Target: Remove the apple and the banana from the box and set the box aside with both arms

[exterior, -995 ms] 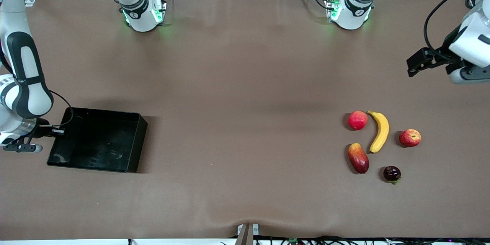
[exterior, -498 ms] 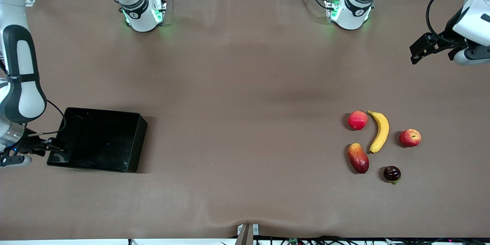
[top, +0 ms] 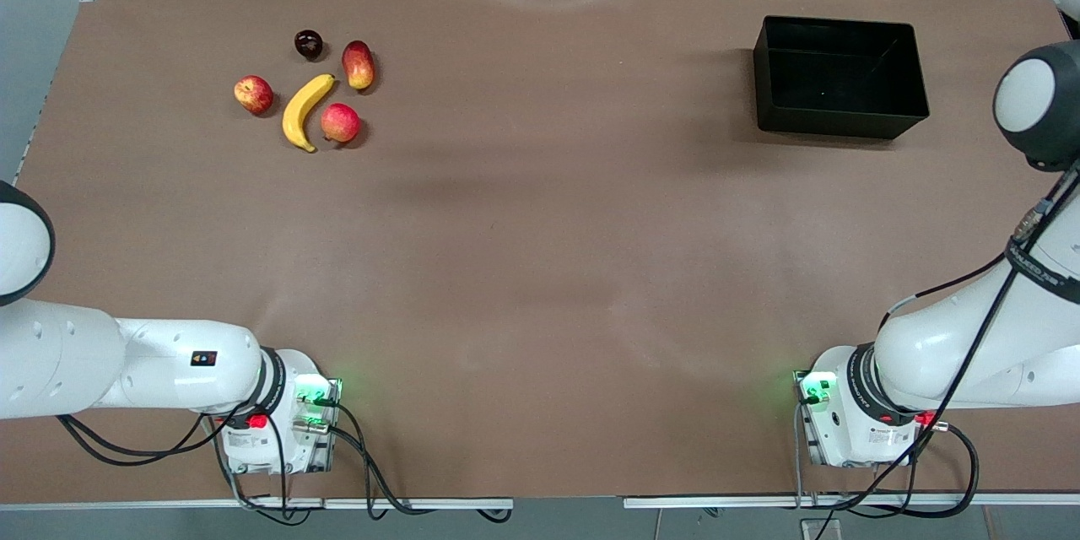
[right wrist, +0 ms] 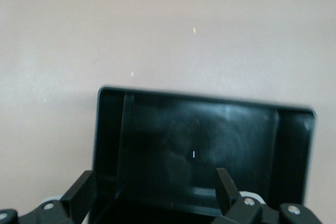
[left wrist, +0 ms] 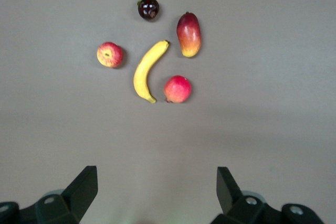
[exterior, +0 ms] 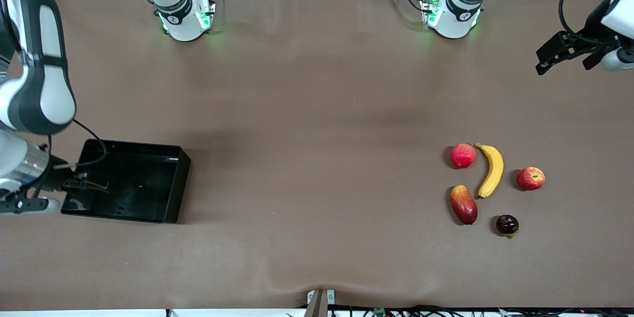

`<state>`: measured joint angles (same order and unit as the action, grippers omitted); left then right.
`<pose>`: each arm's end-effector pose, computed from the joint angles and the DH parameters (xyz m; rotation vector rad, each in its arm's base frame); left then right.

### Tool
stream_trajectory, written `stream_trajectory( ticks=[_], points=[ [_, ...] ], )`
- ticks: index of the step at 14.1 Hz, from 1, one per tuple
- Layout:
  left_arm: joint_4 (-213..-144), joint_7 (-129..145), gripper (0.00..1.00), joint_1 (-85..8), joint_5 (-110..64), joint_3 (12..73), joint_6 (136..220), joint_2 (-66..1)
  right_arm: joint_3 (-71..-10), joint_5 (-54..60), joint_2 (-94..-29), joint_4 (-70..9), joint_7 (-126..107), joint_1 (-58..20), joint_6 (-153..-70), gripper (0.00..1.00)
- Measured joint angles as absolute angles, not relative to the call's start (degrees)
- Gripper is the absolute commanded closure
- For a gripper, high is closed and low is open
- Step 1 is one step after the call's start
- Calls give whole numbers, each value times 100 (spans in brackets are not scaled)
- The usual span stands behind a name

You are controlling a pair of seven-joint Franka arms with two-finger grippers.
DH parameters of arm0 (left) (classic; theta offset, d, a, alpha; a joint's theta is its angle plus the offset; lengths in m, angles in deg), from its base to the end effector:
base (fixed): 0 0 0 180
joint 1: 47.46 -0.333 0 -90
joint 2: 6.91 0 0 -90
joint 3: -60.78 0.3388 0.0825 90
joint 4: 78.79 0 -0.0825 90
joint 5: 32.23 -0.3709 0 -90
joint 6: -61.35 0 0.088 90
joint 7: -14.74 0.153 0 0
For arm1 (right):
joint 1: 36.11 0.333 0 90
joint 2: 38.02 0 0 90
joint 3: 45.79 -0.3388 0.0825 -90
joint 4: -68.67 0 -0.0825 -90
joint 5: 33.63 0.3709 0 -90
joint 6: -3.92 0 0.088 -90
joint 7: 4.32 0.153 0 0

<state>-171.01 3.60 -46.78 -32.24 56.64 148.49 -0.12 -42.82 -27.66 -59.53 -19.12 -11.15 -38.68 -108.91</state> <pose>0.4957 -0.0442 0.6405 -3.1319 -0.1735 -0.0478 0.6740 -0.0500 0.4266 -3.0684 0.0165 -0.1079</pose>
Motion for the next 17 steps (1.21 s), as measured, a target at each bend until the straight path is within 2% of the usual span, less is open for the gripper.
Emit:
stream_trajectory(
  ticks=[5,8,13,17],
  points=[
    [-16994,372,0,-4927,-3161,5699,14758,-5,-4288,-2965,-4653,-2535,-357,-3724,-9712,0],
    [-16982,372,0,-4931,-3161,5703,14749,-17,-4290,-2989,-4108,-2678,-48,-3632,-9129,0],
    [-16857,372,0,-4912,-3161,5665,14494,-79,-4221,-3017,-3524,-2699,-27,-3643,-8471,0],
    [-16735,372,0,-4925,-3161,5669,14415,-83,-4230,-3022,-3380,-2713,-25,-3641,-8338,0]
  ],
)
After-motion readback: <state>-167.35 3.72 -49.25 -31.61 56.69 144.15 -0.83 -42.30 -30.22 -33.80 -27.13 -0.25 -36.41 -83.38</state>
